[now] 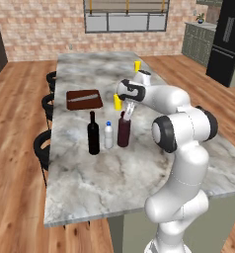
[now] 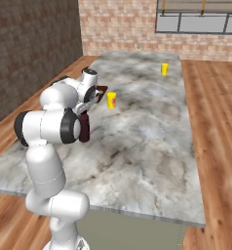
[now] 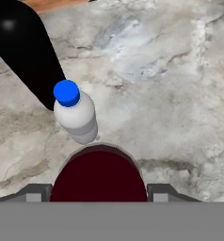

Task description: Place the drinks on the dining counter in a tight cluster.

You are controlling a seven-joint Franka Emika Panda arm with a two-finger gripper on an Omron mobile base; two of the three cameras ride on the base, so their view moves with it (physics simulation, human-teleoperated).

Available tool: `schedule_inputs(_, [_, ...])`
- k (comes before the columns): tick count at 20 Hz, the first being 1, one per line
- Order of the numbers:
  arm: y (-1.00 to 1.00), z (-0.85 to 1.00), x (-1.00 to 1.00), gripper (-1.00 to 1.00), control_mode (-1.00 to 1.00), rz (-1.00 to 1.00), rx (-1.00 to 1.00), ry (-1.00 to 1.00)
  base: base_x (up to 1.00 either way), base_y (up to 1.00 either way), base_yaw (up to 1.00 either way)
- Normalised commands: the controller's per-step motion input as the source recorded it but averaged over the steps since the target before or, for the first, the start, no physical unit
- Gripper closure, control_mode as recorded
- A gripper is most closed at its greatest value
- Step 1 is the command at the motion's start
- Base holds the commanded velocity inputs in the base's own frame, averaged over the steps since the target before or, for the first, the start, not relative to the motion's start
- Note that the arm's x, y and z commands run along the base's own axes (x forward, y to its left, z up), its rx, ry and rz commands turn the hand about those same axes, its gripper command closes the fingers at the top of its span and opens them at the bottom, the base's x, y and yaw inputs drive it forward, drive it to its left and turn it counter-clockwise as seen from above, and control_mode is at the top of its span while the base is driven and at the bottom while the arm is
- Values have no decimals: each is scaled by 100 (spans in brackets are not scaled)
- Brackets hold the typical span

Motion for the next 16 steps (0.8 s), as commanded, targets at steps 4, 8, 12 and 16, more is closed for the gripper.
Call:
schedule_inputs(4, [0,0,0,-100,-100,0,0,0,0,0,0])
schedule_inputs(8, [0,0,0,-100,-100,0,0,1,0,0,0])
schedule_inputs(12, [0,0,0,-100,-100,0,0,3,0,0,0])
schedule_inputs(16, [0,0,0,-100,-100,0,0,3,0,0,0])
